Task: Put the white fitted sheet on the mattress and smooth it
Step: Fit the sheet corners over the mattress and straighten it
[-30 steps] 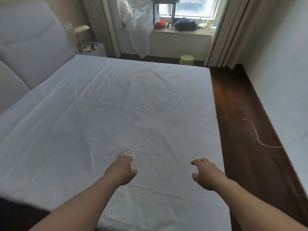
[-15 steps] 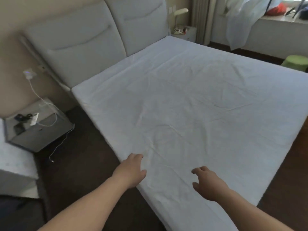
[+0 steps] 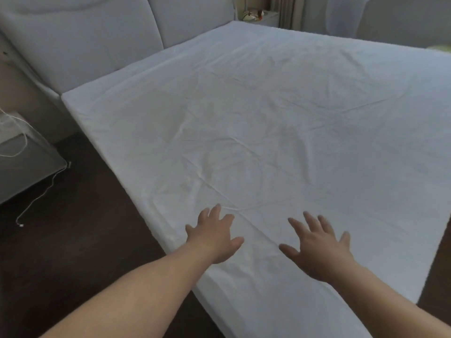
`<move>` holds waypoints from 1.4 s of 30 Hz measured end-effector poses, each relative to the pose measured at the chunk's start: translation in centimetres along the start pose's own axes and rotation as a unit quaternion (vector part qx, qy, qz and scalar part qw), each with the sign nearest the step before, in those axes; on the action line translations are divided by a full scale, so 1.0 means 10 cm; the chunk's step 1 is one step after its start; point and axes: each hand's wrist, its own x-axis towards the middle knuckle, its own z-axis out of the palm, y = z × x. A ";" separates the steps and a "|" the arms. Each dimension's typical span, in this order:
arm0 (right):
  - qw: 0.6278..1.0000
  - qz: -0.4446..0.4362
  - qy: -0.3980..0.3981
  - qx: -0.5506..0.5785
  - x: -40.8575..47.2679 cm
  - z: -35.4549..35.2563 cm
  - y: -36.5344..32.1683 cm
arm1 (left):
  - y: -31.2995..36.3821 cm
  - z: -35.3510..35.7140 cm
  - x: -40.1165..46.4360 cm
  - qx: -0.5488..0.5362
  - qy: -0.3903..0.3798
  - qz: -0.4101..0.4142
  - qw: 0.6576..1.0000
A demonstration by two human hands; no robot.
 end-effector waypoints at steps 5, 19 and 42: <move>0.997 0.008 0.079 -0.002 0.39 0.63 0.13 | 0.08 0.78 0.36 0.008 0.072 0.004 0.997; 0.992 -0.017 0.124 -0.006 0.03 1.42 0.43 | 0.17 1.61 0.09 0.047 0.088 0.007 0.995; 0.741 0.317 0.239 0.542 -1.72 2.37 0.69 | 0.46 2.55 -1.28 -0.454 0.089 -0.113 0.879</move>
